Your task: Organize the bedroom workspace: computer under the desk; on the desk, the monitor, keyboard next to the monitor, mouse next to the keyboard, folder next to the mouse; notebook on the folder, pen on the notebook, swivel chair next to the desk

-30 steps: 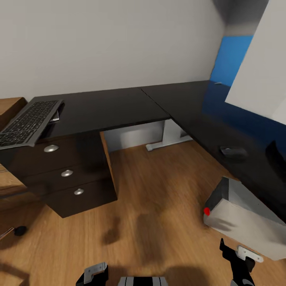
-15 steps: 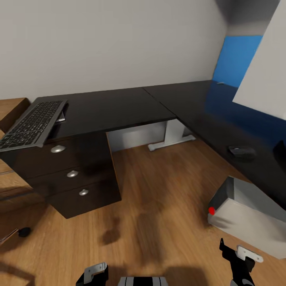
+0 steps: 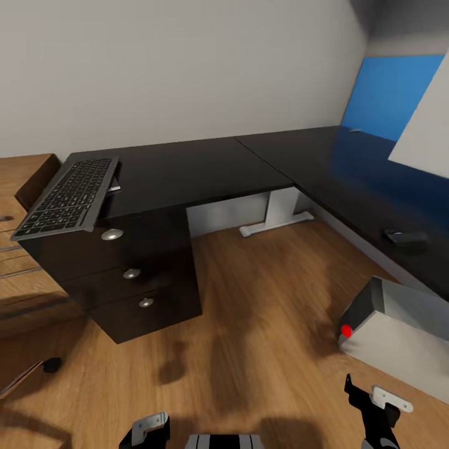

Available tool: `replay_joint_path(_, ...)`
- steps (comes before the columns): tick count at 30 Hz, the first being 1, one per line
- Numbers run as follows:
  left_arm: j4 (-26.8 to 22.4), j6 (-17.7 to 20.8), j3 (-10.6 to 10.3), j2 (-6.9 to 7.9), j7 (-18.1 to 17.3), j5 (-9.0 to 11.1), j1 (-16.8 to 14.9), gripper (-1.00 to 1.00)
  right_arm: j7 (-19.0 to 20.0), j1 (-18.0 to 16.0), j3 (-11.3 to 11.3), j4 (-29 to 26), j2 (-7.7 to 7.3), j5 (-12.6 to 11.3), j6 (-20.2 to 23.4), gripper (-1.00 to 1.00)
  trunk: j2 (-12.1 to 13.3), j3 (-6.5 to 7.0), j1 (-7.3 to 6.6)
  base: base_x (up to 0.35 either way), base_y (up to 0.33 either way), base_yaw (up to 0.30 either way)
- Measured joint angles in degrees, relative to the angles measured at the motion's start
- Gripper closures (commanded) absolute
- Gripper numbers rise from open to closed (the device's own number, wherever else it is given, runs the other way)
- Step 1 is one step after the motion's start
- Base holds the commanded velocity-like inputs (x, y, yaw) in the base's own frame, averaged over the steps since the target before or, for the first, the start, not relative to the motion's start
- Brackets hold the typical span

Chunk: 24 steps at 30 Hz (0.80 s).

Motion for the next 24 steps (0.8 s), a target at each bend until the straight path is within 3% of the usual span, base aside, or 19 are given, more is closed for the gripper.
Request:
replay_joint_path(14,0.09,0.0,0.0,0.0,-0.03,0.0,0.0,-1.0,-0.02,0.0,0.05,0.69,0.0,-0.04,0.0,-1.0,0.0,0.0,-0.01,0.127,0.012,0.0)
replay_joint_path(24,0.1,0.0,0.0,0.0,-0.02,0.04,0.0,-1.0,-0.02,0.0,0.06,0.78,-0.04,-0.04,0.0,-1.0,0.0,0.0,0.0,0.038,0.001,0.0)
